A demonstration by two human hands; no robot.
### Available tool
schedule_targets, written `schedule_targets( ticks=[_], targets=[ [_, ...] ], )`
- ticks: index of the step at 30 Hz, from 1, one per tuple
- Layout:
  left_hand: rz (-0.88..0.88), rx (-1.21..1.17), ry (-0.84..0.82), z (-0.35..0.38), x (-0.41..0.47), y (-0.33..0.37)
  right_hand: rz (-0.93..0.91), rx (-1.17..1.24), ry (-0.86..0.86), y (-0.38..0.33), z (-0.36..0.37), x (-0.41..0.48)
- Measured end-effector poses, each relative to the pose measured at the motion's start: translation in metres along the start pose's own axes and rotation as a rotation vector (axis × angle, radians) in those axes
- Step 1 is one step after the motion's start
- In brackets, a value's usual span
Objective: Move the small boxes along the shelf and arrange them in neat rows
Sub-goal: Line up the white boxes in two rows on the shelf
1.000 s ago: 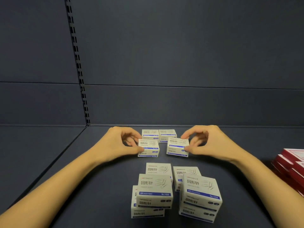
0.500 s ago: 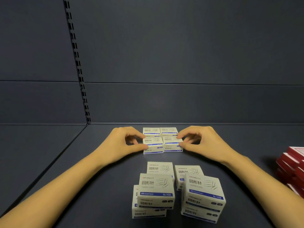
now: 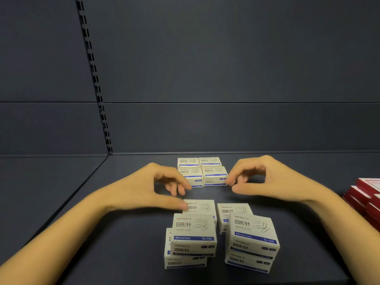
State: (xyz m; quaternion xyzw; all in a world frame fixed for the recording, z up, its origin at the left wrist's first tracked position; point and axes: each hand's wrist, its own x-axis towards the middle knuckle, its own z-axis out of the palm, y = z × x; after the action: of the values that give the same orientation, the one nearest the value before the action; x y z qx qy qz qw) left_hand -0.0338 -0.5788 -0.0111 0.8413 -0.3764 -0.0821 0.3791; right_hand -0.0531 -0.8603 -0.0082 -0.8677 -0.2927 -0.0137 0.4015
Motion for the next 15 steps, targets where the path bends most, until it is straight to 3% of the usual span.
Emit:
schedule_targets(
  ticks=[6,15],
  targets=[
    [0.001,0.034,-0.131,0.0052,-0.0009,0.0041,0.057,0.007,-0.292,-0.0073,-0.0078,-0.0120],
    [0.000,0.078,-0.047,0.0047,-0.0011,0.0043,0.104,-0.035,-0.344,-0.0072,-0.0084,-0.0131]
  ],
)
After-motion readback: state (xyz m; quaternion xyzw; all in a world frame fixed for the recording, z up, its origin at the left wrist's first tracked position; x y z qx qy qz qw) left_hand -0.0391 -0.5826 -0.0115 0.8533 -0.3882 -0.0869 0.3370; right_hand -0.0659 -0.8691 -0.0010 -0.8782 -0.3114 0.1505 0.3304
